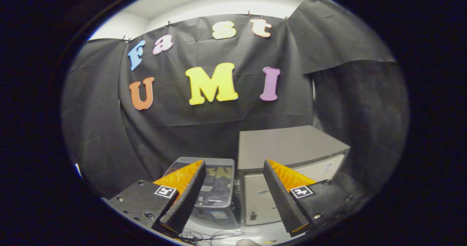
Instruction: Put the clothes into the washing machine and then close the washing machine lid.
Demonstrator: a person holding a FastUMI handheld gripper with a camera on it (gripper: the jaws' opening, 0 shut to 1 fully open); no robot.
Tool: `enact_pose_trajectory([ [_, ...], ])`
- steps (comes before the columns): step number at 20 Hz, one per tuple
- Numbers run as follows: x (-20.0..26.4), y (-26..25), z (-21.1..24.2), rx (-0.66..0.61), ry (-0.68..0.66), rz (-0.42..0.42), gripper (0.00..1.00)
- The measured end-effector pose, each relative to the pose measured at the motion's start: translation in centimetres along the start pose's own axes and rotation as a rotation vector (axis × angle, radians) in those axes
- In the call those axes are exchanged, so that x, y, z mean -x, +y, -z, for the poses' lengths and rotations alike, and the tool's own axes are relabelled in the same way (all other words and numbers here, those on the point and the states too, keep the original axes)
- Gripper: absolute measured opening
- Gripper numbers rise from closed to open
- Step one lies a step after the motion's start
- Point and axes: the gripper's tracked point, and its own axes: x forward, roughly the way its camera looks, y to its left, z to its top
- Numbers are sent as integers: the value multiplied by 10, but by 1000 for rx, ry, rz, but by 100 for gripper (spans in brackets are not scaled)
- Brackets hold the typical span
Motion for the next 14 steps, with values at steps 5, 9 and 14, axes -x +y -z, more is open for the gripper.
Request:
enact_pose_trajectory([
  [5,13,-33,5,-42,-10,77,99],
  [9,25,-46,14,-74,13,87,99],
  [14,34,-60,22,-47,14,78,99],
])
